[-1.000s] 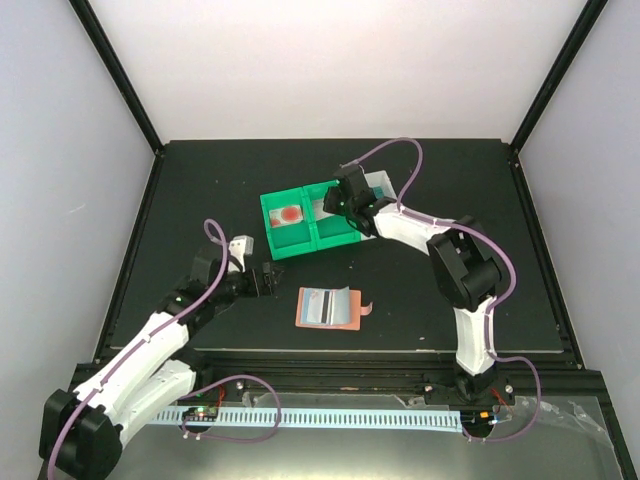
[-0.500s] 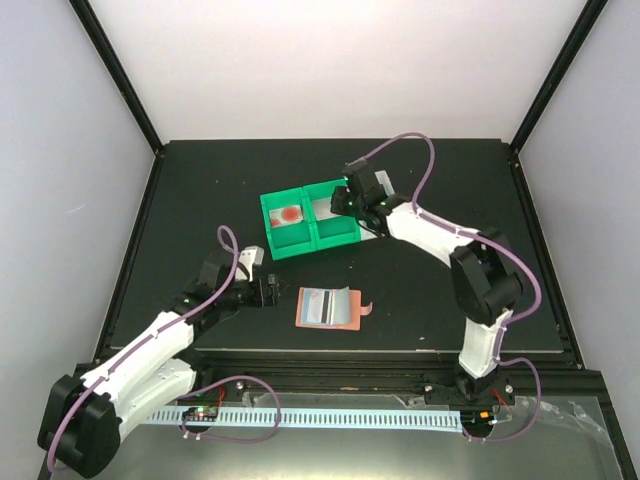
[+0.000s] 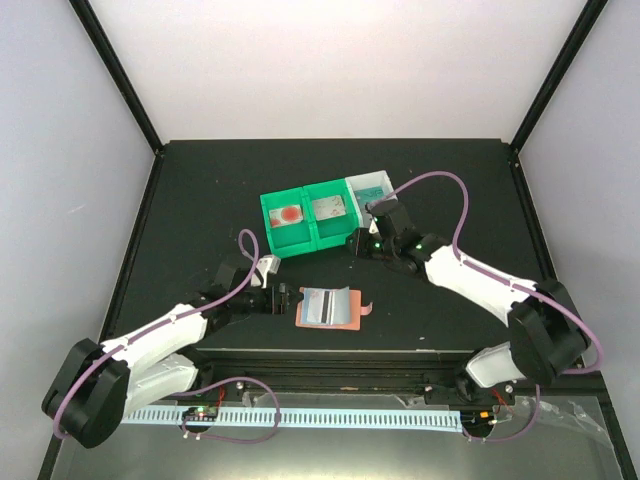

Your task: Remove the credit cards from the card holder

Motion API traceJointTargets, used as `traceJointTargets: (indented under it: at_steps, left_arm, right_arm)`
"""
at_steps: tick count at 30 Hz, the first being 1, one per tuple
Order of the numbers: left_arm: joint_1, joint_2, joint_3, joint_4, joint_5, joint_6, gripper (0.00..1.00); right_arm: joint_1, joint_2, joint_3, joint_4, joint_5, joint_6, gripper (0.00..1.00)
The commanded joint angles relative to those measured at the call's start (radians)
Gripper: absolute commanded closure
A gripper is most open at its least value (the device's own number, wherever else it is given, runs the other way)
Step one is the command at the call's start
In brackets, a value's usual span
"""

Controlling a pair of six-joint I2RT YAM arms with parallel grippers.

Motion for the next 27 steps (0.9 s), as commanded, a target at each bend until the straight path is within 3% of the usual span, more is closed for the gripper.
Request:
traceJointTargets:
  at_steps: [1, 13, 27]
  left_arm:
    - [-0.031, 0.031, -0.01, 0.105, 0.053, -0.019, 0.32]
    - [-0.051, 0.0, -0.074, 0.148, 0.081, -0.042, 0.26]
    - [-0.052, -0.155, -0.142, 0.127, 0.025, -0.091, 0.23]
  right_arm:
    - [0.055, -0.088, -0.052, 0.026, -0.037, 0.04, 0.77]
    - [0.248, -0.089, -0.204, 0.174, 0.047, 0.238, 0.77]
    - [0.283, 0.04, -0.224, 0.239, 0.018, 0.261, 0.78]
